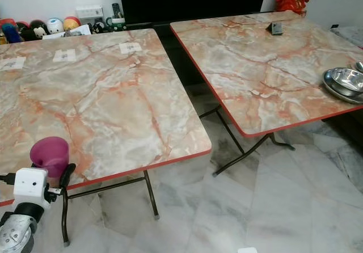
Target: Setting the table
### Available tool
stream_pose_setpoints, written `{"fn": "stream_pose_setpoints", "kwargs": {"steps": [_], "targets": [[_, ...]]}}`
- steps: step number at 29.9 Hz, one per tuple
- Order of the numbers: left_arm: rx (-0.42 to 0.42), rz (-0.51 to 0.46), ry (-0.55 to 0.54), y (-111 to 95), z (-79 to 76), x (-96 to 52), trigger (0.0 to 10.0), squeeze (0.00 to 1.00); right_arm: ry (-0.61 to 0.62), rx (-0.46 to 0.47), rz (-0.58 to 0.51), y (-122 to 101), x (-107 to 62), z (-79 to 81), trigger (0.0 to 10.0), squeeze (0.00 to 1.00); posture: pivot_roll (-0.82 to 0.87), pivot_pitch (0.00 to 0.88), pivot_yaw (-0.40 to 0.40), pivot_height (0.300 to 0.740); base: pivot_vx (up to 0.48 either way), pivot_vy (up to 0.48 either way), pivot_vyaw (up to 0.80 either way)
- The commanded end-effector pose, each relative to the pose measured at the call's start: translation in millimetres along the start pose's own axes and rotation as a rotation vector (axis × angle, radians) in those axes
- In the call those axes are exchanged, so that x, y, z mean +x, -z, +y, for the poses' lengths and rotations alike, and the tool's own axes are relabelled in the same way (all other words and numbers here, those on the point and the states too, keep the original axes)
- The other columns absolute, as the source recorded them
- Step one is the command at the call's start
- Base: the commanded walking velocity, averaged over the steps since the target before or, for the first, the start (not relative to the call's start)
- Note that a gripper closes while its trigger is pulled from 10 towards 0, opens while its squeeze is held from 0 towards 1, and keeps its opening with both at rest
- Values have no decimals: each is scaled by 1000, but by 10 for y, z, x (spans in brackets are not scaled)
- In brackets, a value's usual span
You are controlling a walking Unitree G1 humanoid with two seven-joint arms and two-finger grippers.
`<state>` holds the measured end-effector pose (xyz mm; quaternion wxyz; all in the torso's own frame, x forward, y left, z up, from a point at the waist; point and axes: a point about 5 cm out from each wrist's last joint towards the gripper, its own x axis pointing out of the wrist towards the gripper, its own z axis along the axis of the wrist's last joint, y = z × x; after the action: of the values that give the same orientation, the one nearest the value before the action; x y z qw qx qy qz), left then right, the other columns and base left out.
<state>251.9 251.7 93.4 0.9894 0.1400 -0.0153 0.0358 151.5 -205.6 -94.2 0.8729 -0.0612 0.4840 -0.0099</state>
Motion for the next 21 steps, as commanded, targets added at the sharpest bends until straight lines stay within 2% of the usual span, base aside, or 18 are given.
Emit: {"fn": "stream_pose_setpoints", "kwargs": {"steps": [1, 5, 14, 21], "targets": [[15, -8, 7, -46, -43, 26, 10000, 0, 6, 3, 5, 45, -12, -19, 10000, 0, 15, 84, -15, 740, 0, 0, 0], [14, -6, 5, -46, -45, 34, 10000, 0, 5, 0, 5, 44, -12, -18, 10000, 0, 15, 81, -14, 740, 0, 0, 0], [7, 9, -7, -37, -33, 50, 10000, 0, -1, -17, 2, 41, -12, -11, 10000, 0, 10, 68, -10, 740, 0, 0, 756], [7, 16, -6, -29, -58, 52, 10000, 0, 1, -8, 6, 48, -12, -11, 10000, 0, 9, 62, -11, 740, 0, -185, 0]]}}
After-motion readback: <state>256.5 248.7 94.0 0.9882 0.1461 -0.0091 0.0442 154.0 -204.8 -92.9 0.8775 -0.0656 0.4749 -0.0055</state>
